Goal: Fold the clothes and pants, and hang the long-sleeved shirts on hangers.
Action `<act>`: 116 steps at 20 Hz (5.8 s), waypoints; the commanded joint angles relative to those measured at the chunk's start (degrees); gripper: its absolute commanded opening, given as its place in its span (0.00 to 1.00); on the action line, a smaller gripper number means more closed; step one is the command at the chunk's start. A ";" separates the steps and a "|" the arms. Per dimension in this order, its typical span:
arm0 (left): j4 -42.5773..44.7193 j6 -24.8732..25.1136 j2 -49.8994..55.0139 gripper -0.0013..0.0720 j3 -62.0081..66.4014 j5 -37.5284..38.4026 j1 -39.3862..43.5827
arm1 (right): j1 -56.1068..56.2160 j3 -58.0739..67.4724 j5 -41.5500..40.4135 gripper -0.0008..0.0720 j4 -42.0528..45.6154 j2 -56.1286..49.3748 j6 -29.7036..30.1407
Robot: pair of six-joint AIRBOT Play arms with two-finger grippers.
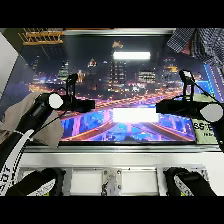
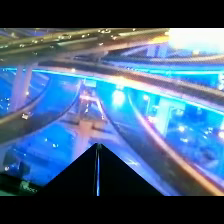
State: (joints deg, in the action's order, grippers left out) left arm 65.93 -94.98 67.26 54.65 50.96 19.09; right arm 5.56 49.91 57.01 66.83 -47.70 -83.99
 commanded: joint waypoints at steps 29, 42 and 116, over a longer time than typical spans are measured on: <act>10.60 7.76 3.08 0.02 21.75 0.76 -15.02 | 0.04 -0.02 0.00 0.05 -1.68 -0.07 -0.07; 11.47 12.85 4.02 0.71 17.86 -0.13 12.15 | -13.70 3.58 -2.56 0.04 -3.58 3.26 3.43; -14.88 2.60 46.03 0.87 38.12 6.49 -14.08 | -14.10 0.11 14.32 0.74 3.89 -8.15 -0.96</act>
State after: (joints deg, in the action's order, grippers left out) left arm 56.62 -92.75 105.03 86.11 56.38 5.13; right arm -8.51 50.00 71.37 70.74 -55.90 -83.88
